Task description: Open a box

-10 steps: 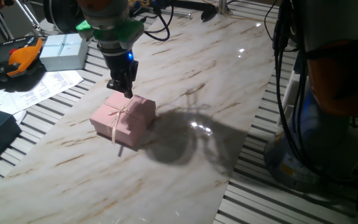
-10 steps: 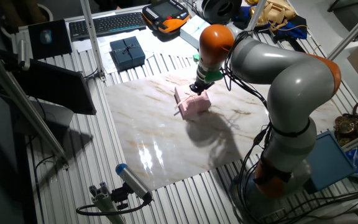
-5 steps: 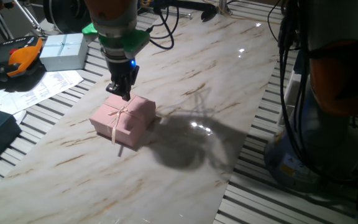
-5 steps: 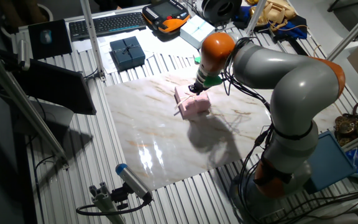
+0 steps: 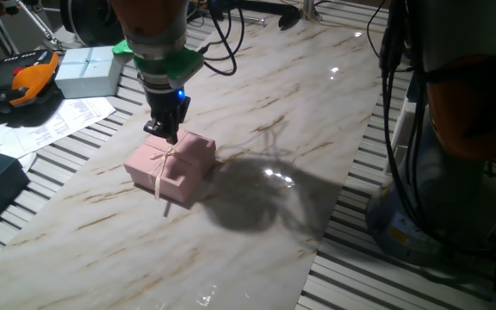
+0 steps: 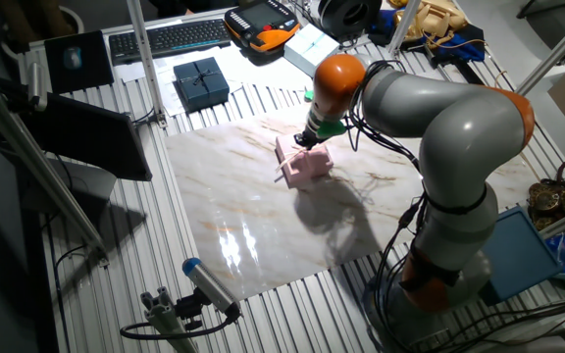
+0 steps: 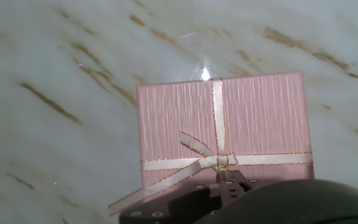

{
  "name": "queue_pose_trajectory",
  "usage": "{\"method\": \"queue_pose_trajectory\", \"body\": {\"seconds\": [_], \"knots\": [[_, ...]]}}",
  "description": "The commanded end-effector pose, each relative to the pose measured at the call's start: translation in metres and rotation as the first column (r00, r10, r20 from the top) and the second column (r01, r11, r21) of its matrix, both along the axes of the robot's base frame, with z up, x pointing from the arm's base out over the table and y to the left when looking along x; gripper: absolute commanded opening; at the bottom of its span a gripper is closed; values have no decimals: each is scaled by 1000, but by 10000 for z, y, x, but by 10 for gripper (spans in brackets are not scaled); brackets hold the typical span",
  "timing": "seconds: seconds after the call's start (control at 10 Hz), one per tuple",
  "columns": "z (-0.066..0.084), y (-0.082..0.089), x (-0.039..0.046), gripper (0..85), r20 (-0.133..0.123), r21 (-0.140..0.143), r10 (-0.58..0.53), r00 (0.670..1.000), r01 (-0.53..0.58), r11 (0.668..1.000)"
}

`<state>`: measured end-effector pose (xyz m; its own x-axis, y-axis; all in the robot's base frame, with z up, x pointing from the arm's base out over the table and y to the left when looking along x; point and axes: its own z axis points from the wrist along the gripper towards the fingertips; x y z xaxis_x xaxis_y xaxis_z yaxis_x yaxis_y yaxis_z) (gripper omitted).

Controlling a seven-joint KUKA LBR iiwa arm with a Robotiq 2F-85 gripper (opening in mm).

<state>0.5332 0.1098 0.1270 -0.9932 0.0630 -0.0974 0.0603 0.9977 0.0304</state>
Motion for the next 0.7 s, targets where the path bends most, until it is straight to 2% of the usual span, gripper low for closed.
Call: {"method": "queue_pose_trajectory", "body": {"seconds": [0.0, 0.3, 0.6], "knots": [[-6, 2, 6, 0, -1, 5, -5, 1000, 5, 1000], [-22, 17, 18, 510, 5, 11, -43, 999, 43, 999], [-67, 23, 32, 510, 9, -1, -58, 998, 58, 998]]}}
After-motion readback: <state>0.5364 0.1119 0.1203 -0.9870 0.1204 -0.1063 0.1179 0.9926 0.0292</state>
